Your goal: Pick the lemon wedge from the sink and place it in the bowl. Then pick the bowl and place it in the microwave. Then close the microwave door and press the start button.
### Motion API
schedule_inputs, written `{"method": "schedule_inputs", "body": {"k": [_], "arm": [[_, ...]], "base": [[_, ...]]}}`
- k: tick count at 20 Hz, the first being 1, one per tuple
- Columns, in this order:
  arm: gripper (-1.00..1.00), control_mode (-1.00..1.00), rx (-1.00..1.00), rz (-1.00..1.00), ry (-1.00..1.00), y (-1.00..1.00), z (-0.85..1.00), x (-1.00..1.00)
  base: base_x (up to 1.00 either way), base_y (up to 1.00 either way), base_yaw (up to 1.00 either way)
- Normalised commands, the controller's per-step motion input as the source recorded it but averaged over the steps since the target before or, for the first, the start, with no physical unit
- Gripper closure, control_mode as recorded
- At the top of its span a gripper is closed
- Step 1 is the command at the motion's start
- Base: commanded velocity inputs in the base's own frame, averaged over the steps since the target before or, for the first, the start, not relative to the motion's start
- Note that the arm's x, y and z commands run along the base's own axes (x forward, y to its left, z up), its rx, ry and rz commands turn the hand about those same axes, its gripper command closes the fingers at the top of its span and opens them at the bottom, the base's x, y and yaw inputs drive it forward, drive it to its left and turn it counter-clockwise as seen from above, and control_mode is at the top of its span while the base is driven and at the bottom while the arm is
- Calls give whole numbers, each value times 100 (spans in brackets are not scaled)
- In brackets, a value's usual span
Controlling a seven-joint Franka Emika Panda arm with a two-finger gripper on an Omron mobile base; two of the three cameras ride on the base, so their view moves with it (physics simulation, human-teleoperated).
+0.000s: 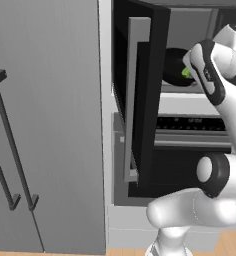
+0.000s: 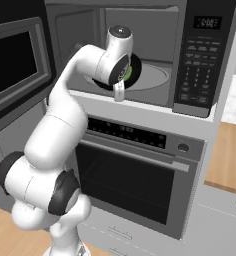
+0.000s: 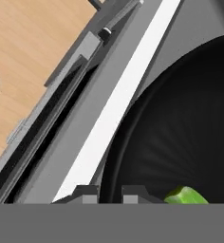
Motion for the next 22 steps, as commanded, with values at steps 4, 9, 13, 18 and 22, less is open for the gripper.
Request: {"method": "schedule_inputs", "body": {"k": [4, 9, 13, 18, 22], "arm": [[100, -100, 0, 0, 0, 0, 0, 47], [100, -100, 0, 0, 0, 0, -1, 45], [100, -100, 0, 0, 0, 0, -16, 32], [-100, -100, -1, 0, -1, 0, -27, 7], [-100, -100, -4, 0, -20, 0, -3, -11]], "base": [[0, 0, 0], [0, 0, 0], [0, 0, 0], [0, 0, 0], [0, 0, 0]]}}
